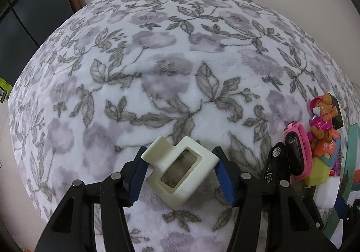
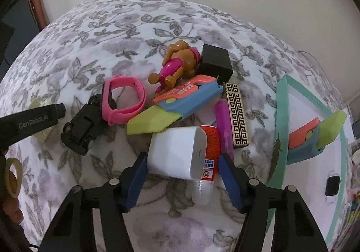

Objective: Organize rigid objects
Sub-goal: 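Grasp the cream clip with left gripper while right gripper grasps the white charger cube, then lift clip and charger and carry both over the teal-rimmed tray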

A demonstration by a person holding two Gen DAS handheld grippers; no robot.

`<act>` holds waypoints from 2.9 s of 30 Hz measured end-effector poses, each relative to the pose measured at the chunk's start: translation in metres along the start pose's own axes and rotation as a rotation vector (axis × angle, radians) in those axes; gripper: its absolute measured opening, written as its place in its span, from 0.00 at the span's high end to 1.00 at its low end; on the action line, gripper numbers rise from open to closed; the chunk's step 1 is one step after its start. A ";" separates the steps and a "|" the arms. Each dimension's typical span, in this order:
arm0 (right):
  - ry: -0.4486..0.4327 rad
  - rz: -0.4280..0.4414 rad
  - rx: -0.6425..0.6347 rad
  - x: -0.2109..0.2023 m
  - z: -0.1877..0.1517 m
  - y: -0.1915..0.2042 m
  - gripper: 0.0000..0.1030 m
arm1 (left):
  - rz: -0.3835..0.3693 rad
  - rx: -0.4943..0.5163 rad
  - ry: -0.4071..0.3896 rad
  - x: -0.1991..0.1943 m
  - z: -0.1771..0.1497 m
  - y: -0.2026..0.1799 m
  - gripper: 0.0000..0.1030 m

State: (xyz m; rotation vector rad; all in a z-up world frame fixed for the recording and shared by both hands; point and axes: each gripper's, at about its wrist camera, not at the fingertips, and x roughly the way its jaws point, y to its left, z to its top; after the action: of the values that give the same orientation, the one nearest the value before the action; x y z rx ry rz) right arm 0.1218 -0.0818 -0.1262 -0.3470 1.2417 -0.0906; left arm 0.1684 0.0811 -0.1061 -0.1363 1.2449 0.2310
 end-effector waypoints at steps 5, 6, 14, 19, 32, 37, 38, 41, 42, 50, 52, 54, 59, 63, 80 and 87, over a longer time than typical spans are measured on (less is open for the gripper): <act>-0.005 0.012 0.018 -0.004 0.000 -0.005 0.49 | -0.009 -0.007 -0.006 -0.007 -0.002 0.001 0.43; -0.006 0.020 0.022 -0.004 0.000 -0.007 0.51 | -0.011 -0.007 -0.008 -0.009 -0.001 0.001 0.42; -0.017 0.100 0.075 -0.011 0.001 -0.019 0.67 | -0.049 -0.043 -0.004 -0.017 0.000 0.008 0.43; -0.011 0.160 0.120 -0.012 0.000 -0.028 0.72 | -0.068 -0.060 -0.012 -0.024 0.001 0.011 0.43; 0.007 0.230 0.163 -0.010 -0.004 -0.042 0.94 | -0.088 -0.055 -0.021 -0.032 0.000 0.009 0.44; 0.009 0.239 0.180 -0.012 -0.004 -0.047 0.94 | -0.107 -0.076 0.018 -0.025 -0.002 0.013 0.44; 0.007 0.243 0.181 -0.014 -0.003 -0.047 0.94 | -0.114 -0.082 0.026 -0.025 -0.003 0.014 0.44; -0.012 0.244 0.174 -0.021 -0.002 -0.048 0.94 | -0.115 -0.092 0.053 -0.025 -0.004 0.017 0.44; -0.022 0.240 0.168 -0.024 -0.001 -0.048 0.94 | -0.115 -0.095 0.063 -0.025 -0.005 0.018 0.44; -0.095 0.148 0.027 -0.037 0.011 -0.031 0.51 | -0.136 -0.140 0.107 -0.031 -0.009 0.030 0.44; -0.109 0.126 -0.012 -0.036 0.012 -0.025 0.51 | -0.125 -0.135 0.110 -0.035 -0.012 0.032 0.44; -0.113 0.096 -0.055 -0.033 0.013 -0.020 0.51 | -0.116 -0.125 0.116 -0.037 -0.014 0.031 0.44; -0.134 0.041 -0.166 -0.027 0.012 -0.009 0.51 | -0.119 -0.108 0.123 -0.042 -0.019 0.028 0.44; -0.137 0.032 -0.224 -0.020 0.011 -0.003 0.51 | -0.124 -0.097 0.114 -0.044 -0.018 0.024 0.44; -0.169 -0.123 -0.473 -0.002 -0.003 0.030 0.44 | -0.143 -0.098 0.136 -0.033 -0.017 0.020 0.44; -0.181 -0.114 -0.447 -0.004 -0.002 0.025 0.52 | -0.143 -0.112 0.156 -0.027 -0.017 0.019 0.44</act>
State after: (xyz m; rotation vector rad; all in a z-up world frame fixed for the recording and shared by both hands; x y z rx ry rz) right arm 0.1153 -0.0577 -0.1305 -0.7968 1.0545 0.1219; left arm 0.1397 0.0928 -0.0855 -0.3442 1.3714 0.1678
